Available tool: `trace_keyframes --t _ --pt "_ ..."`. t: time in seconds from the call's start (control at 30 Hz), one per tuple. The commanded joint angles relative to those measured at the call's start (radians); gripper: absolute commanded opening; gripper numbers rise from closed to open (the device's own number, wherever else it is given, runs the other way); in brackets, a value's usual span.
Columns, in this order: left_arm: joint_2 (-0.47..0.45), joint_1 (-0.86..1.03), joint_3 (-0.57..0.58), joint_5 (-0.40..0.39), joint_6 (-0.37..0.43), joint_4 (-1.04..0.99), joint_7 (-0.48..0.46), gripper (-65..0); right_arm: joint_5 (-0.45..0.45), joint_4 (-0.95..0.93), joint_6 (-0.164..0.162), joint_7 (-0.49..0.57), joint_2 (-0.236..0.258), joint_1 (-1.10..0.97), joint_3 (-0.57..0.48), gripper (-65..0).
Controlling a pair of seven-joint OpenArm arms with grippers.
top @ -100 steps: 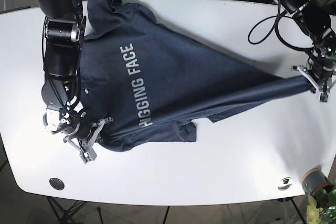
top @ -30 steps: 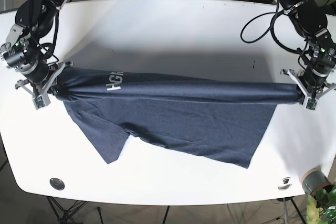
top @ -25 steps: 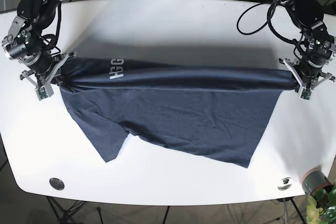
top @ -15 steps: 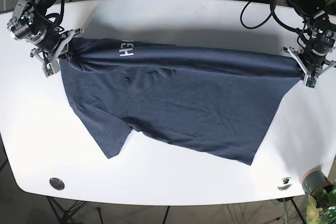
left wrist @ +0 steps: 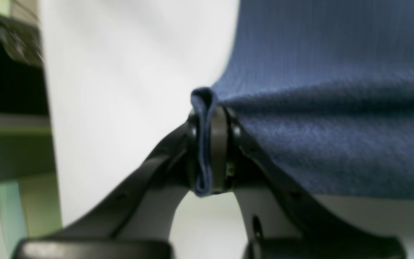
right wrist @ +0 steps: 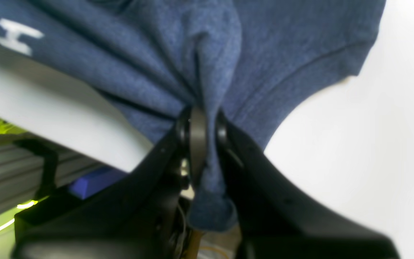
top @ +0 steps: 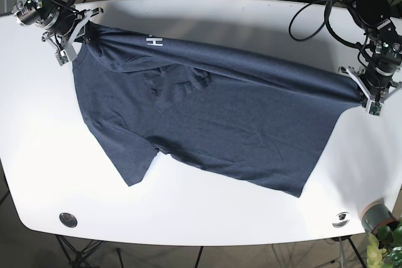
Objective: Fold the T-shirt properly
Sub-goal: 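Drag the held shirt edge with both grippers to spread it flat, then hold the shirt edge with the right gripper and regrip it with the left gripper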
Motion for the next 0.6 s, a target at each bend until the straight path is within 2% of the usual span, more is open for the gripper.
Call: trace_keyframes --t 0.0,0.47,0.57 --pt "-0.021 -0.031 -0.002 0.002 0.01 0.016 -0.015 -65.0 0.001 0.017 -0.001 0.011 0.016 -0.004 0.007 -62.8" --pt "-0.052 -0.243 0.055 0.003 0.01 -0.253 -0.016 -65.0 0.0 0.014 -0.001 0.011 0.028 -0.036 0.003 -62.8" --pt "-0.052 -0.295 0.096 0.005 0.01 -0.327 -0.053 -65.0 0.0 0.014 -0.001 0.011 0.028 -0.035 0.001 -62.8"
